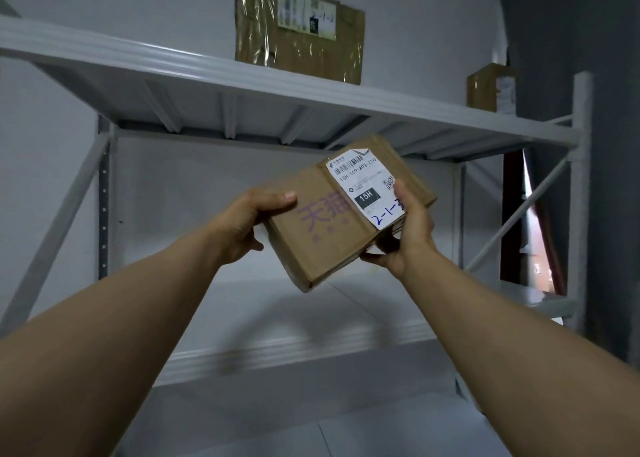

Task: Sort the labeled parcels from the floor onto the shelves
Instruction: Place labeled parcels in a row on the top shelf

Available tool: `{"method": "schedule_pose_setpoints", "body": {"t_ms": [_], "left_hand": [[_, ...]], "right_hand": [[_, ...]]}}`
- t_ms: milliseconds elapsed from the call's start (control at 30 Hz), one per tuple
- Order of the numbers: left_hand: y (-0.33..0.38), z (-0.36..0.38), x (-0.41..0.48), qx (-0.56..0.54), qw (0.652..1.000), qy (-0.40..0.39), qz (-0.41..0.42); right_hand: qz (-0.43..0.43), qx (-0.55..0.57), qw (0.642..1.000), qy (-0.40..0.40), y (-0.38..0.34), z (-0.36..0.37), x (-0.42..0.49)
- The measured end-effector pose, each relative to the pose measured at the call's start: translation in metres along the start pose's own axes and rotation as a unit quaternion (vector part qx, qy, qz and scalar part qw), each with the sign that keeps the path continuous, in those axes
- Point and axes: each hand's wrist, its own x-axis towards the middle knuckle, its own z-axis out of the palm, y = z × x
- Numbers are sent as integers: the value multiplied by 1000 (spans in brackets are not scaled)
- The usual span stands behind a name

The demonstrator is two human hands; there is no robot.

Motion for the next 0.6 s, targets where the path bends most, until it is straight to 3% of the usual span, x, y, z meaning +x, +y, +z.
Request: {"method": "schedule_pose_setpoints", "body": {"t_ms": [167,400,600], "left_hand": [[16,31,16,-81,996,19,44],[44,45,39,-49,992,48,106],[90,33,51,-35,987,58,145]], "right_hand": [[-30,47,998,-23,-21,-7,22],[-77,31,994,-67,-42,-17,46],[-182,20,981,-58,-65,4,47]]}}
